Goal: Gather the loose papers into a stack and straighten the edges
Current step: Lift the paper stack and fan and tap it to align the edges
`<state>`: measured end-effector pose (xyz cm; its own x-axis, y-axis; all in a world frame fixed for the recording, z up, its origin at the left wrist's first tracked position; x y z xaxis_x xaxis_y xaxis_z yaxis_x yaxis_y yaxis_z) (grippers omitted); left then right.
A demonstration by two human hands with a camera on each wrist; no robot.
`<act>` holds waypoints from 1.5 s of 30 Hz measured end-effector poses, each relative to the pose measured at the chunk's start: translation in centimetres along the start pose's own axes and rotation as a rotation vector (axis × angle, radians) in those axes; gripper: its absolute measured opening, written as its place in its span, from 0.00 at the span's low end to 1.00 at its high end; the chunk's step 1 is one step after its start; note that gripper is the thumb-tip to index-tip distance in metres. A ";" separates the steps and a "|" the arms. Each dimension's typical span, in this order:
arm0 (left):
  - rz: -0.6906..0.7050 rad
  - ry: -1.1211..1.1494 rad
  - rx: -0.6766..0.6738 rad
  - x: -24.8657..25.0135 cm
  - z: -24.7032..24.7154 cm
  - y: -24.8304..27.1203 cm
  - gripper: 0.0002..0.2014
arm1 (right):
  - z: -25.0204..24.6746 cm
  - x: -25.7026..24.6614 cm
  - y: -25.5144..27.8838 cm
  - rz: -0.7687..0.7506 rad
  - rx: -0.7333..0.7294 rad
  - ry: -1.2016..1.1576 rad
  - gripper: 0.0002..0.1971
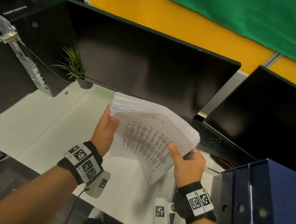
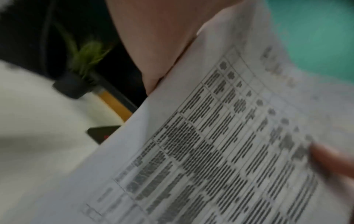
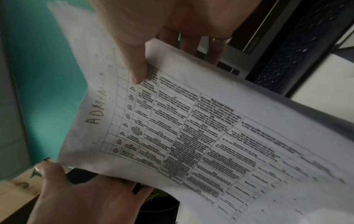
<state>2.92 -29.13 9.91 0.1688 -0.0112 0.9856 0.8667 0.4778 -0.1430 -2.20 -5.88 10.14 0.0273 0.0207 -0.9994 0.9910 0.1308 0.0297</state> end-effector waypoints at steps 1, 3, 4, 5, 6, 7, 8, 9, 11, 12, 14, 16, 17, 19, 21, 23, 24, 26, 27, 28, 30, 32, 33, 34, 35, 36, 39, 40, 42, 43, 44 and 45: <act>-0.061 0.091 0.027 -0.4 -0.4 -0.1 0.41 | 0.2 0.1 0.0 0.007 -0.013 0.015 0.16; -0.137 0.211 0.004 -1.0 -0.8 -0.3 0.55 | 0.6 0.3 0.0 0.014 -0.035 0.005 0.18; -0.144 0.217 -0.023 -1.2 -0.9 -0.5 0.61 | 0.7 0.2 0.0 0.009 -0.044 -0.004 0.19; -0.137 0.216 -0.031 -1.0 -0.8 -0.5 0.64 | 0.8 0.1 0.0 0.004 -0.053 -0.003 0.20; -0.138 0.207 -0.053 -0.9 -0.8 -0.5 0.65 | 0.9 0.0 0.0 -0.001 -0.054 0.004 0.21; -0.147 0.203 -0.051 -0.7 -0.8 -0.6 0.65 | 0.9 0.0 -0.1 -0.002 -0.049 0.007 0.22; -0.158 0.216 -0.055 -0.8 -0.9 -0.7 0.65 | 0.9 0.0 -0.2 -0.001 -0.043 0.007 0.22; -0.175 0.232 -0.056 -0.7 -1.0 -0.8 0.65 | 0.9 0.0 -0.3 -0.003 -0.037 0.009 0.22; -0.180 0.290 -0.106 -0.4 -1.1 -0.9 0.66 | 0.9 0.1 -0.5 -0.002 -0.028 0.015 0.22; -0.161 0.297 -0.146 0.2 -0.8 -0.9 0.66 | 0.9 0.2 -0.5 0.000 -0.021 0.011 0.22; -0.112 0.172 -0.196 0.5 -0.7 -0.9 0.59 | 0.8 0.2 -0.7 -0.003 -0.017 0.010 0.22; -0.102 -0.036 -0.236 0.3 -0.8 -1.4 0.44 | 0.9 -0.1 -1.0 -0.014 -0.042 0.034 0.21; -0.091 -0.137 -0.245 0.0 -1.1 -1.8 0.49 | 0.9 -0.3 -1.2 -0.015 -0.060 0.038 0.21; -0.052 -0.262 -0.291 -0.7 -1.5 -2.5 0.63 | 0.8 -0.6 -1.8 -0.001 -0.095 0.038 0.21; -0.015 -0.265 -0.285 -1.1 -1.6 -3.3 0.48 | 0.8 -1.0 -2.5 0.016 -0.139 0.043 0.21; 0.028 -0.286 -0.233 -0.7 -1.1 -4.0 0.22 | 0.5 -1.7 -3.1 0.010 -0.152 0.037 0.21; 0.050 -0.295 -0.208 -0.2 -0.9 -4.0 0.16 | 0.2 -2.0 -3.3 -0.003 -0.137 0.024 0.21; 0.093 -0.281 -0.148 0.3 -0.6 -3.6 0.15 | -0.3 -2.7 -3.5 -0.046 -0.100 -0.006 0.19; 0.089 -0.263 -0.134 0.3 -0.6 -3.3 0.17 | -0.4 -2.7 -3.4 -0.063 -0.088 -0.009 0.19; 0.066 -0.248 -0.145 0.0 -0.3 -2.9 0.19 | -0.5 -2.4 -3.3 -0.070 -0.077 -0.002 0.18; -0.007 -0.268 -0.210 -1.1 0.4 -2.2 0.21 | -0.6 -1.3 -2.8 -0.045 -0.043 0.011 0.20; -0.041 -0.326 -0.255 -2.1 1.0 -2.1 0.18 | -0.8 -0.3 -2.7 -0.020 0.012 0.019 0.21; -0.053 -0.319 -0.249 -1.9 1.4 -2.0 0.16 | -0.9 0.0 -2.8 -0.003 0.028 0.019 0.22; -0.062 -0.288 -0.233 -1.8 1.6 -1.9 0.15 | -0.9 0.5 -2.8 0.017 0.034 0.010 0.21; -0.064 -0.260 -0.213 -1.8 1.8 -1.9 0.16 | -1.0 0.9 -2.8 0.038 0.038 -0.002 0.20; -0.056 -0.252 -0.194 -1.7 1.9 -1.9 0.16 | -1.0 1.2 -2.8 0.060 0.041 -0.012 0.19; -0.070 -0.209 -0.092 -1.4 2.7 -1.9 0.13 | -0.4 1.3 -3.0 0.100 0.061 -0.025 0.15; -0.086 -0.161 -0.019 -1.4 3.1 -1.9 0.11 | -0.2 1.3 -3.1 0.100 0.061 -0.033 0.14; -0.054 -0.107 0.104 -1.0 3.6 -1.3 0.10 | 0.2 1.0 -3.0 0.083 0.081 -0.048 0.13; -0.011 -0.107 0.141 -0.7 3.9 -0.7 0.10 | 0.3 1.0 -2.8 0.063 0.090 -0.051 0.13; 0.025 -0.101 0.157 -0.6 3.9 -0.1 0.11 | 0.3 1.0 -2.5 0.051 0.098 -0.047 0.14; 0.025 -0.073 0.153 -0.9 3.8 0.3 0.13 | 0.5 1.3 -2.0 0.059 0.103 -0.046 0.14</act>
<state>1.24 -25.67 9.37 0.1504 0.0637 0.9866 0.7801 0.6053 -0.1580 -4.08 -6.57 8.81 0.0900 -0.0202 -0.9957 0.9956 0.0281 0.0894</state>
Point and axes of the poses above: each hand's wrist, its own y-axis away from the middle knuckle, its own z-axis out of the palm, x = y × z, the point moved 3 cm from there along -y, towards the middle knuckle, and after that the axes turned 4 degrees about z, right-handed, at the moved point
